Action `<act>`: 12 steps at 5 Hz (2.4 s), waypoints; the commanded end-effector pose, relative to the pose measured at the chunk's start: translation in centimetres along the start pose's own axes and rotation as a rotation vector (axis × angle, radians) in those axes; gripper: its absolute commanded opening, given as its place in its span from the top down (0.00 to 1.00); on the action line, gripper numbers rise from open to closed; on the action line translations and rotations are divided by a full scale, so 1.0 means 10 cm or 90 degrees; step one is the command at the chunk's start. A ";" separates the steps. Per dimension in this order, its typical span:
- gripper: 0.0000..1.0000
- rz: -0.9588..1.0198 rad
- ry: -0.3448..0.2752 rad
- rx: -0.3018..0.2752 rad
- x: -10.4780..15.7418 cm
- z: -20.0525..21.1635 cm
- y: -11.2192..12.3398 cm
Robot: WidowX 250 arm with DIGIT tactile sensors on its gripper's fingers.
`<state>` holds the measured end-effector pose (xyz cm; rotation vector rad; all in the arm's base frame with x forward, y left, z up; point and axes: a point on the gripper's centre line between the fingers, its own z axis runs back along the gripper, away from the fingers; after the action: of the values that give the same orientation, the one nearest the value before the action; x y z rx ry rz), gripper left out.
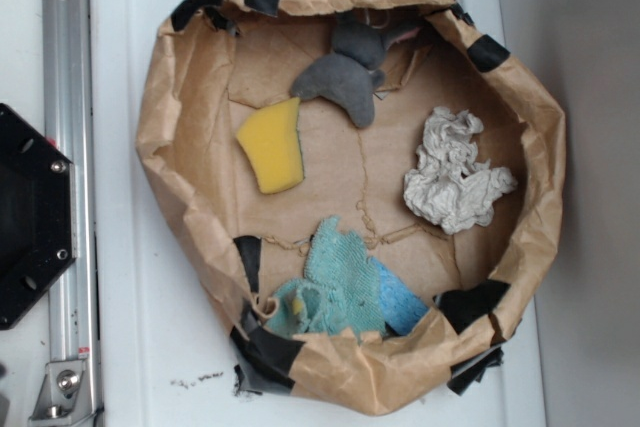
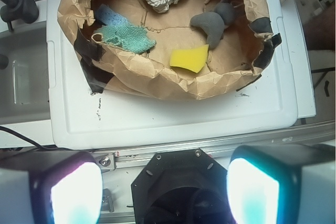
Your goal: Grab the white paper.
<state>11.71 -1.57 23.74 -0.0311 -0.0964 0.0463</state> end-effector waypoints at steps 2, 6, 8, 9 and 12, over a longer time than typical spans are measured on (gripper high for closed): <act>0.00 -0.063 -0.111 -0.018 0.43 -0.54 0.12; 0.00 -0.055 -0.161 0.027 1.87 -1.60 0.07; 0.00 -0.110 -0.098 -0.009 2.03 -2.10 -0.22; 1.00 -0.069 -0.017 -0.038 1.91 -2.27 -0.21; 1.00 0.024 0.048 -0.001 1.67 -1.30 0.10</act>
<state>28.63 -0.63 10.06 -0.0299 0.0576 0.0568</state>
